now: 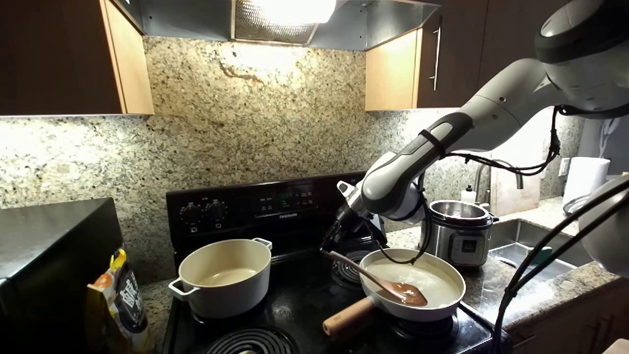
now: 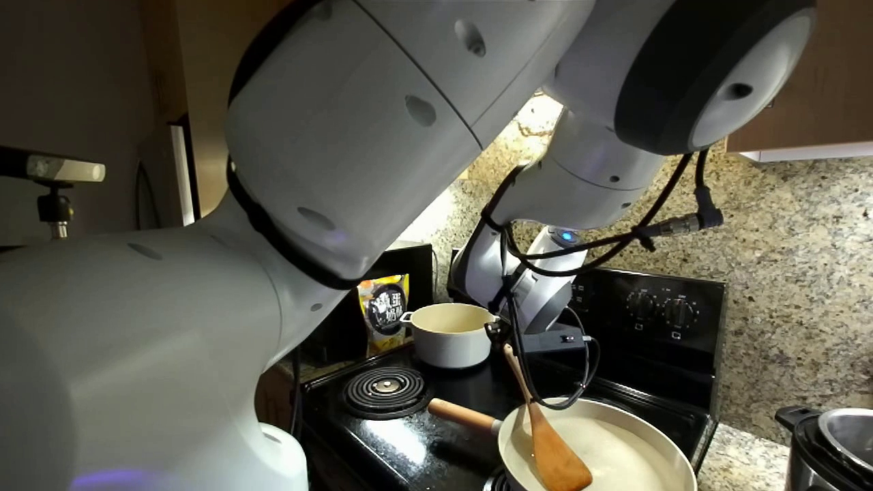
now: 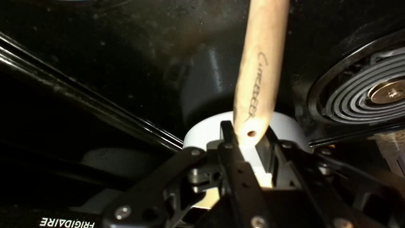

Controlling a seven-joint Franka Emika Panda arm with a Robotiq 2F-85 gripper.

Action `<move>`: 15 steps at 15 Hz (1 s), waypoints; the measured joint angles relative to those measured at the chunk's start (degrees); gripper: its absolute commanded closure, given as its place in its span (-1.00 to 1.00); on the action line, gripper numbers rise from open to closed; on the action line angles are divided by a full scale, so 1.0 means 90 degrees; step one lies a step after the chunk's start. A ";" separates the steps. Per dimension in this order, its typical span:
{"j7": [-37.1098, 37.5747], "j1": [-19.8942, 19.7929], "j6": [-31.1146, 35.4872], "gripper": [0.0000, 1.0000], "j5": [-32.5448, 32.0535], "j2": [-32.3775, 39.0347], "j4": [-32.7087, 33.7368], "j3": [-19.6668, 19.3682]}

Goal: Pick up the cooking stick and stir in the pan

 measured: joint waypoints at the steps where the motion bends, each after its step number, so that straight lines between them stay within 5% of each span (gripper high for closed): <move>1: 0.0001 -0.0037 -0.0028 0.80 0.0017 0.0028 -0.0002 -0.0007; 15: -0.0022 -0.0681 -0.0900 0.80 0.0105 0.0248 0.0483 -0.0032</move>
